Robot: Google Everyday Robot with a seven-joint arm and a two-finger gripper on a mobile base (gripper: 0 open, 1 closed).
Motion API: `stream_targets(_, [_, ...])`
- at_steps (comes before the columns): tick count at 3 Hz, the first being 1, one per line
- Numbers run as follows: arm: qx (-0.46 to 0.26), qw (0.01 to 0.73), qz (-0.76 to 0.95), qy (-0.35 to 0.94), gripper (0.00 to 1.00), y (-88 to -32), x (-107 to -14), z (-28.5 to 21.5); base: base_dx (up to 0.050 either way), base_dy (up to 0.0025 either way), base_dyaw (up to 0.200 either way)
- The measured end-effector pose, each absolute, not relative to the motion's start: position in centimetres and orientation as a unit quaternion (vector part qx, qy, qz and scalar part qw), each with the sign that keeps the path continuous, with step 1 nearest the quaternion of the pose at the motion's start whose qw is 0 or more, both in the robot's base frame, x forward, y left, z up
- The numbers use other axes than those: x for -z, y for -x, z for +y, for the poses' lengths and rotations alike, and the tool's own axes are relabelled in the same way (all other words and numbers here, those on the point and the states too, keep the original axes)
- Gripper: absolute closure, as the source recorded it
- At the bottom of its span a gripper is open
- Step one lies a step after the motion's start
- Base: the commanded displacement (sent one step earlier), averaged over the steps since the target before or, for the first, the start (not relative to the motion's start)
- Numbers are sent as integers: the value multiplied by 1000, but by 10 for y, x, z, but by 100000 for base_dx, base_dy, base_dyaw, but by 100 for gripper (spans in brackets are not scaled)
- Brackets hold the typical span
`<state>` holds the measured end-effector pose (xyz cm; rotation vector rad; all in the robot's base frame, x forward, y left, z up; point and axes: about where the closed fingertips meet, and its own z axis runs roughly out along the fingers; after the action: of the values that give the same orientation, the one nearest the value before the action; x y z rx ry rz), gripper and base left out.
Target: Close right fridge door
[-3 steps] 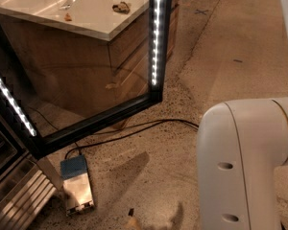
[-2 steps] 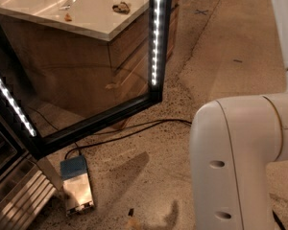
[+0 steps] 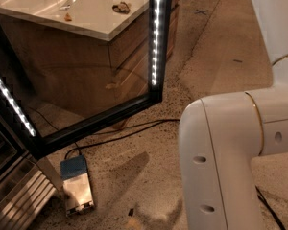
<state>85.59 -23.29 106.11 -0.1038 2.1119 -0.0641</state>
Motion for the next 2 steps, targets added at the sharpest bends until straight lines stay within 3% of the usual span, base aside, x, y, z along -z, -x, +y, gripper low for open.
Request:
stream_targets(1, [26,491,870,43,0,-856,-1061,-233,0,0,0])
stream_targets(2, [26,491,870,43,19,-856,-1061,-233,0,0,0])
